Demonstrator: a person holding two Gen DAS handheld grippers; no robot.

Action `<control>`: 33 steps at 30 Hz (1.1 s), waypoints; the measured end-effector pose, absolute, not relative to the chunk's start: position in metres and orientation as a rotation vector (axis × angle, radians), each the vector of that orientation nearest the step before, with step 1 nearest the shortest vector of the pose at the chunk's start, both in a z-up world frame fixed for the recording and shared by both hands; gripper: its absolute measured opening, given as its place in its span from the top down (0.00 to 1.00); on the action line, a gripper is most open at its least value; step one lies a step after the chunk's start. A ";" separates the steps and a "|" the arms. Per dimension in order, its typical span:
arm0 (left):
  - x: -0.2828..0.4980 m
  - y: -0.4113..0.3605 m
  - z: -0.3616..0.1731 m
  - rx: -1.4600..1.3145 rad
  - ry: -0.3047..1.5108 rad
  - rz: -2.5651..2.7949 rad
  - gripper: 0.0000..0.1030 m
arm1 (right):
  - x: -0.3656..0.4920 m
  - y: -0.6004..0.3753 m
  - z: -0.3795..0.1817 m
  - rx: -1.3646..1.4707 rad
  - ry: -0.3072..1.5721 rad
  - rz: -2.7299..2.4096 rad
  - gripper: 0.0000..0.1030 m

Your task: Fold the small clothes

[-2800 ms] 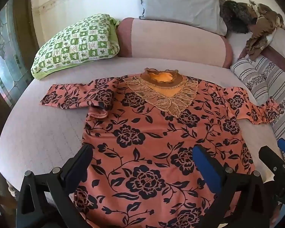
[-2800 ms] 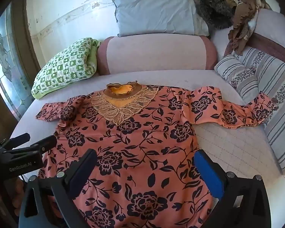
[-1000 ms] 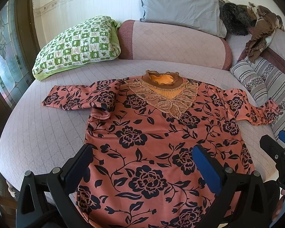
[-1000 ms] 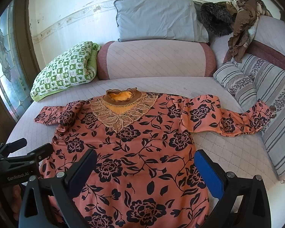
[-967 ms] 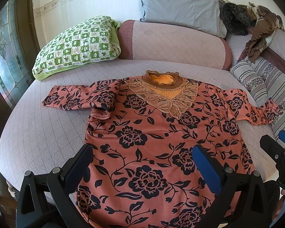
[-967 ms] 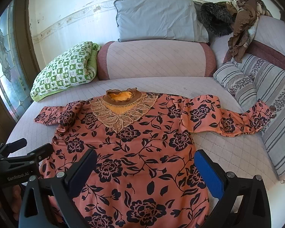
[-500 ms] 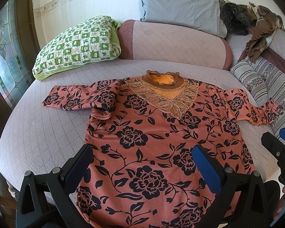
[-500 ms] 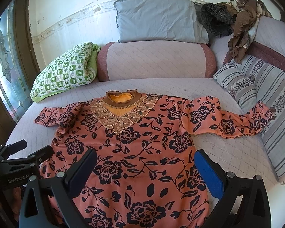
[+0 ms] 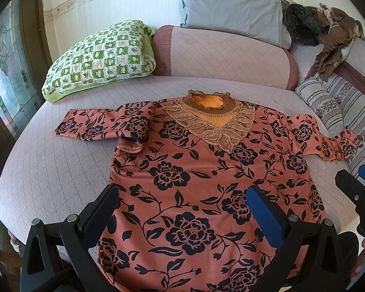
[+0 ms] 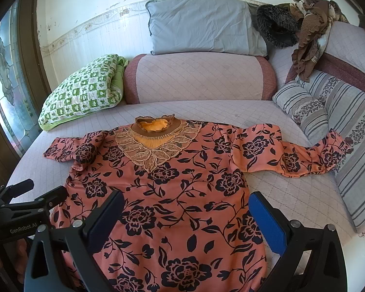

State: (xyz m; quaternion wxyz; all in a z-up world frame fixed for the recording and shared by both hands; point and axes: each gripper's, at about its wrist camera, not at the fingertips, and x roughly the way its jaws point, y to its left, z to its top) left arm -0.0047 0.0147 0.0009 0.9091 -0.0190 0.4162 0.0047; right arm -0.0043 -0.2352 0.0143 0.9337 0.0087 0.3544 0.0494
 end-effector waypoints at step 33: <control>0.037 0.046 -0.103 0.010 1.010 0.080 0.00 | 0.155 -0.639 -0.128 0.891 0.815 -0.547 0.40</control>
